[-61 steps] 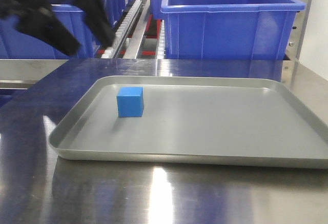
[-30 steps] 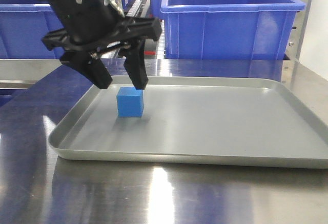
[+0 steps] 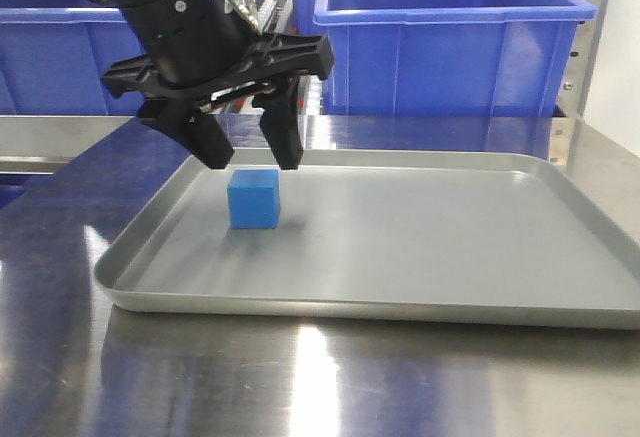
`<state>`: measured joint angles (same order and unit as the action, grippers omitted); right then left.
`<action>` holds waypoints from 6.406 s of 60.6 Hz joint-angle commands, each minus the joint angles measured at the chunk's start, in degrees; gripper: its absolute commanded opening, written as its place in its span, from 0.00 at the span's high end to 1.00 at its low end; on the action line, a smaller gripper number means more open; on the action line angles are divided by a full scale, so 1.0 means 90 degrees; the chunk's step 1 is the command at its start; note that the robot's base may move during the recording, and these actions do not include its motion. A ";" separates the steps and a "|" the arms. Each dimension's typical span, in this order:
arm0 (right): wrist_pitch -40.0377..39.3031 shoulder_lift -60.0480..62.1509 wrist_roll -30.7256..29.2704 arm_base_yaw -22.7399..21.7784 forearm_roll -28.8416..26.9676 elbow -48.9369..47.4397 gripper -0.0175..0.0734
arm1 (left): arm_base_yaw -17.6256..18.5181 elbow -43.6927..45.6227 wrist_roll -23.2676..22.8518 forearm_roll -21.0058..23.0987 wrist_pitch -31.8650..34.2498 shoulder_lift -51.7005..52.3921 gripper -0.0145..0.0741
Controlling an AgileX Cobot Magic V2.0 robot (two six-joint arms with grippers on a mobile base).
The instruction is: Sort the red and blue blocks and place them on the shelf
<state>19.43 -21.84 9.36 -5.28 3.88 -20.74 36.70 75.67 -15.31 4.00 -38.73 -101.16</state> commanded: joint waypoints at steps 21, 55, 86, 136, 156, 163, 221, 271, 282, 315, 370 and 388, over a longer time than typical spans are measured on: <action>-0.0607 -0.0014 -0.0043 -0.0037 0.0083 -0.0164 0.74 | 0.0122 0.0205 -0.0290 -0.0154 0.0320 0.0016 0.32; -0.0607 -0.0014 -0.0043 -0.0037 0.0083 -0.0164 0.74 | 0.0162 0.0231 -0.0412 -0.0154 0.0312 -0.0146 0.36; -0.0607 -0.0014 -0.0043 -0.0037 0.0083 -0.0164 0.74 | 0.0162 0.0231 -0.0401 -0.0052 0.0224 0.0310 0.70; -0.0607 -0.0014 -0.0043 -0.0037 0.0083 -0.0164 0.74 | -0.1408 -0.2498 -0.0202 -0.0550 0.1573 0.4428 0.70; -0.0607 -0.0014 -0.0043 -0.0037 0.0083 -0.0164 0.74 | -0.2620 -0.4453 -0.0202 -0.0550 0.2036 0.6576 0.70; -0.0607 -0.0014 -0.0043 -0.0037 0.0083 -0.0164 0.74 | -0.3109 -0.4854 -0.0202 -0.0550 0.2036 0.7247 0.70; -0.0607 -0.0014 -0.0043 -0.0037 0.0083 -0.0164 0.74 | -0.3452 -0.5443 -0.0190 -0.0597 0.2025 0.7980 0.70; -0.0607 -0.0014 -0.0043 -0.0037 0.0083 -0.0164 0.74 | -0.3452 -0.5443 -0.0190 -0.0597 0.2025 0.7980 0.70; -0.0607 -0.0014 -0.0043 -0.0037 0.0083 -0.0164 0.74 | -0.3452 -0.5443 -0.0190 -0.0597 0.2025 0.7980 0.70; -0.0607 -0.0014 -0.0043 -0.0037 0.0083 -0.0164 0.74 | -0.3452 -0.5443 -0.0190 -0.0597 0.2025 0.7980 0.70; -0.0607 -0.0014 -0.0043 -0.0037 0.0083 -0.0164 0.74 | -0.3452 -0.5443 -0.0190 -0.0597 0.2025 0.7969 0.70; -0.0607 -0.0014 -0.0043 -0.0037 0.0083 -0.0164 0.74 | -0.3452 -0.5443 -0.0190 -0.0597 0.2025 0.7969 0.70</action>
<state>19.43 -21.84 9.36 -5.28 3.88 -20.74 5.73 25.00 -17.09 -1.36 -25.30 -29.23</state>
